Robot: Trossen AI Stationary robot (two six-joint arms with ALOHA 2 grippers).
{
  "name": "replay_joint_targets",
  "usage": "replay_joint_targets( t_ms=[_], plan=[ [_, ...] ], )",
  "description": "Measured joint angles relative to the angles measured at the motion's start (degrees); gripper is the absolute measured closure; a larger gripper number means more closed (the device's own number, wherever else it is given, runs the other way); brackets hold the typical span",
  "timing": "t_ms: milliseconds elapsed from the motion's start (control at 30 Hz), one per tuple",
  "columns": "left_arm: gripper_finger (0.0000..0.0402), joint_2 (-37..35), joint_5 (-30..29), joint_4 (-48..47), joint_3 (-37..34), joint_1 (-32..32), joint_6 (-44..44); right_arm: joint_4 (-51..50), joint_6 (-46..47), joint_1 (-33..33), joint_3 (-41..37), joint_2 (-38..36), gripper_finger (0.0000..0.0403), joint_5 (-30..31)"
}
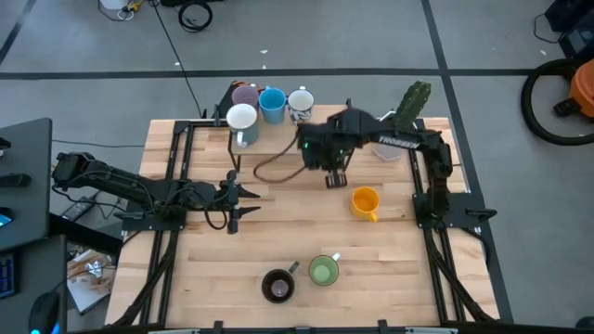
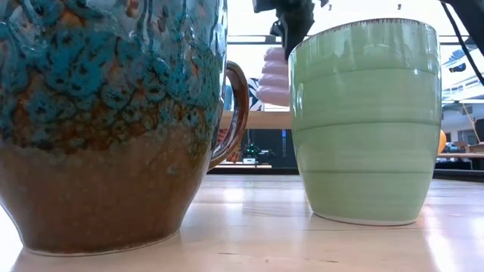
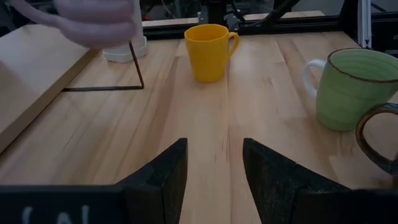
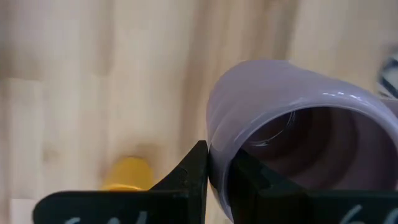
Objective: Place coffee mugs
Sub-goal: Put the purple mug on the shelf
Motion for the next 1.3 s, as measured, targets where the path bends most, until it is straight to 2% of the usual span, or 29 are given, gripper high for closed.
replay_joint_targets(
  t_ms=[233,433,733,967,1300],
  plan=[
    [0.0241,0.0,-0.1,-0.1,0.0,0.0,-0.9,-0.2,-5.3,-7.5,0.0,-0.5,0.0355,0.5],
    [0.0241,0.0,-0.2,-0.1,0.0,0.0,-1.1,-0.2,-8.2,-12.4,0.0,-0.5,0.0355,3.2],
    [0.0241,0.0,-0.2,-0.1,0.0,0.1,0.9,2.3,-8.4,-18.4,0.0,-0.5,0.0355,4.9],
    [0.0241,0.0,-2.1,-0.1,0.0,0.1,3.6,4.6,-12.5,-20.6,0.0,-0.5,0.0355,-1.3],
    [0.0241,0.0,-3.8,-0.1,0.0,0.1,3.9,5.3,-12.8,-23.8,-0.1,-0.5,0.0355,-3.7]
  ],
)
